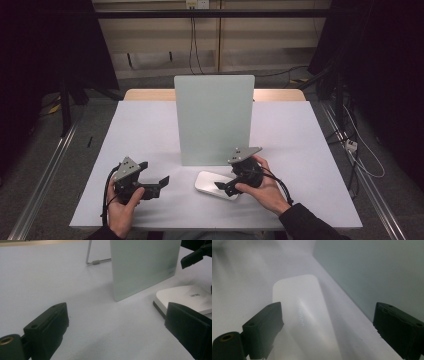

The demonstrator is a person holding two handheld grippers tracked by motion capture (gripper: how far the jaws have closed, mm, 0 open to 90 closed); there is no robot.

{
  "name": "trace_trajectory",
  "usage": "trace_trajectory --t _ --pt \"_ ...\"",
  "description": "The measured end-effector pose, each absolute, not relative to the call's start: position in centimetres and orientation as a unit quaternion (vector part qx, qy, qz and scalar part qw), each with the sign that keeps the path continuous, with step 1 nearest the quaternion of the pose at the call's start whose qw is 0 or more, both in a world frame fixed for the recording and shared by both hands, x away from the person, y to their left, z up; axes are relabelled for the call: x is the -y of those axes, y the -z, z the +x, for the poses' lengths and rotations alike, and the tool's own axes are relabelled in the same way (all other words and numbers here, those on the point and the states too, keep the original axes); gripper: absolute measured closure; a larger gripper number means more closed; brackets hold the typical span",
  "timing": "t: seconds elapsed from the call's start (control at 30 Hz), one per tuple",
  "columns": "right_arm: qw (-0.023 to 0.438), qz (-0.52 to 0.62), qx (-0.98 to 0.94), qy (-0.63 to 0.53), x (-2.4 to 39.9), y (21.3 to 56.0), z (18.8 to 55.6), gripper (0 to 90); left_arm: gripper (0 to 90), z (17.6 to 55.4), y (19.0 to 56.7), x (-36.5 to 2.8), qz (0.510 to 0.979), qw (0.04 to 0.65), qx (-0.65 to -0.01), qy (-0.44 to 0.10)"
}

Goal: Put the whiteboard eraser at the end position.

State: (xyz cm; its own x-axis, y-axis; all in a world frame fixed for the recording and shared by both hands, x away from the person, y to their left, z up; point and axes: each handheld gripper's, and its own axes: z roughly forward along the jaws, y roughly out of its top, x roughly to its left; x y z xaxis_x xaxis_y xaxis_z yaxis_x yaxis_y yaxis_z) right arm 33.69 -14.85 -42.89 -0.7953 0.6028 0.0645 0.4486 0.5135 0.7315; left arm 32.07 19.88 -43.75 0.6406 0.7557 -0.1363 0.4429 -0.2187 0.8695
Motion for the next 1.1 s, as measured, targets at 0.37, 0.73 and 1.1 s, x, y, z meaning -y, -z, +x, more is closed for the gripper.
trace_trajectory --t 0.37,0.73,1.1 --pt "0.131 0.369 -0.828 -0.403 17.6 42.8 33.0 8.1 5.2 32.1 43.8 -19.9 0.762 0.488 -0.394 -0.159" --pt "0.173 0.425 -0.787 -0.411 21.3 42.8 31.9 8.3 5.2 32.0 43.7 -19.9 0.763 0.486 -0.394 -0.161" --pt "0.198 0.468 -0.761 -0.405 24.0 43.5 30.6 7.1 5.2 32.1 43.7 -20.1 0.76 0.488 -0.398 -0.161"
